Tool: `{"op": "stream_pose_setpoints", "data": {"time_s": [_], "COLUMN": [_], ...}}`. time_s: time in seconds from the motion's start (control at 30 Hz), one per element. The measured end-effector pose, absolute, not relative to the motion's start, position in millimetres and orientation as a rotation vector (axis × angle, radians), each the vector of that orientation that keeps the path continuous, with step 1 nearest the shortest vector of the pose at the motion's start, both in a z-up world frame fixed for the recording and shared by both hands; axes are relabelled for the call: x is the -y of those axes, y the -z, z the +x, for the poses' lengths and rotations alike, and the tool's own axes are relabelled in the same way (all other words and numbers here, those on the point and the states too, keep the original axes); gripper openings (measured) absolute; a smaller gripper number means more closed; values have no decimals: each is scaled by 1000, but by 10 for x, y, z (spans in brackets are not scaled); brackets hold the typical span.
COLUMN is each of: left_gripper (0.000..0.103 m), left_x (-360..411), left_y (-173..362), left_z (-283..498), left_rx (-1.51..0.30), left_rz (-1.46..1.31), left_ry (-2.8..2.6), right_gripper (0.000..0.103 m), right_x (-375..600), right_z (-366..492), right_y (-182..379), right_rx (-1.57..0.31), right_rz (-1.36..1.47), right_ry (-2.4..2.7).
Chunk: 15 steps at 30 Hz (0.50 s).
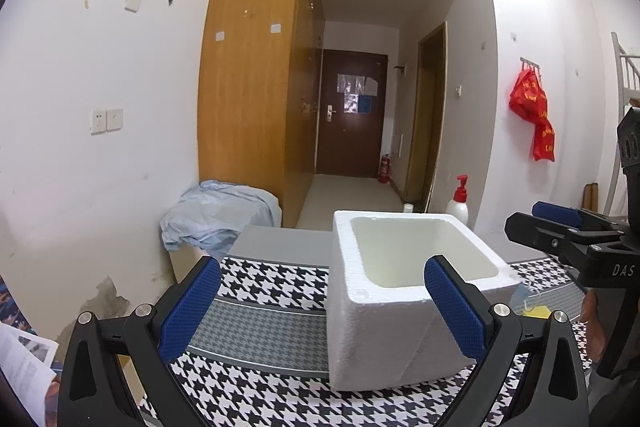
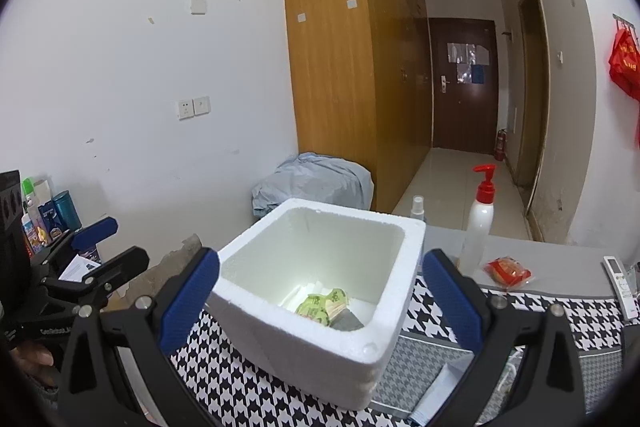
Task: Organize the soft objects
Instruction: 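Move both open grippers toward the blue mask and yellow foam net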
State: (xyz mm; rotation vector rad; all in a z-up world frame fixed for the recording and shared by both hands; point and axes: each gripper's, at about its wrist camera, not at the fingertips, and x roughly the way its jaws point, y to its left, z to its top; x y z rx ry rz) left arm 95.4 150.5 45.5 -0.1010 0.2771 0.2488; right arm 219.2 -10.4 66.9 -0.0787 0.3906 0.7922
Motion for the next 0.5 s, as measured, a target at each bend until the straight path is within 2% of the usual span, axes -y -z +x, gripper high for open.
{"op": "stream_pose_setpoints", "data": {"time_s": [0.5], "left_gripper": [102], "left_x": [-1196], "left_y": [-494], "left_z": [956], "left_rx": [-261], "left_rz": [-83], "left_ry": [-199], "right_gripper": [103], "right_x": [419], "right_z": [2056], "right_y": [-668], "right_rx": [-358], "right_rz": [-52], "right_ry": [-791]}}
